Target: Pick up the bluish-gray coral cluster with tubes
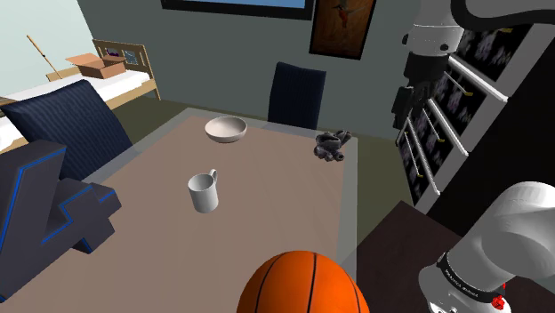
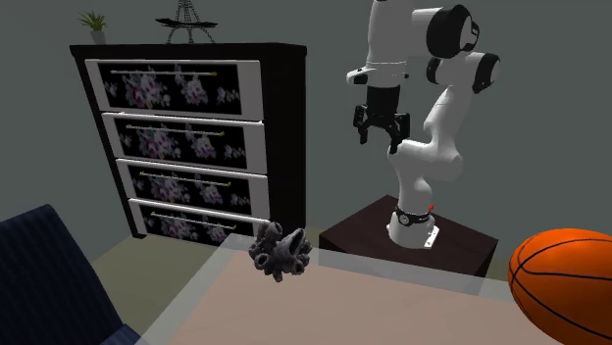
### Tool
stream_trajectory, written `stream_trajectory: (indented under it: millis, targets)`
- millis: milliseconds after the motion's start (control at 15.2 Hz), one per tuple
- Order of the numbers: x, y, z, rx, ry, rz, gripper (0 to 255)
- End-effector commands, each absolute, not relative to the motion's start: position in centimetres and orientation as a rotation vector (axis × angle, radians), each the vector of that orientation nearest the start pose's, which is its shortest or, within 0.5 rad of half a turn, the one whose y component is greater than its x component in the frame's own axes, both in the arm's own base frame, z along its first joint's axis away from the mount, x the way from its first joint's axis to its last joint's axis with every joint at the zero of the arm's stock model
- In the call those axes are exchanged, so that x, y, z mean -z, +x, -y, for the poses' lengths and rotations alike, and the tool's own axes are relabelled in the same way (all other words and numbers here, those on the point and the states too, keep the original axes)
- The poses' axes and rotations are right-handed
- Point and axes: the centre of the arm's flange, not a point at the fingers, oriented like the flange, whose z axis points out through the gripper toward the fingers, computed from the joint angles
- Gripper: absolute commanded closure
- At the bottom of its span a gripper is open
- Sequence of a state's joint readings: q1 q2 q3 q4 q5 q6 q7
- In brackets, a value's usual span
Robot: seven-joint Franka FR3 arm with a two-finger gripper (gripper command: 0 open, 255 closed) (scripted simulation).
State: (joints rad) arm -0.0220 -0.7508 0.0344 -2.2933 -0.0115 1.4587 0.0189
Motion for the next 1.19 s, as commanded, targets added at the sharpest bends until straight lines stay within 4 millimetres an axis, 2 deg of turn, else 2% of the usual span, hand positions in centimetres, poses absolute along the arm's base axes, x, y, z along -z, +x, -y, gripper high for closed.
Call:
stream_trajectory:
  millis: [0, 528, 1122]
  targets:
    - [-60.0, 30.5, -0.6, -0.133, -3.175, -0.028, 0]
    - [-53.7, 37.6, 1.4, -0.006, -3.119, -0.466, 0]
    - [-47.4, 45.2, 5.8, 0.135, -2.979, -0.938, 0]
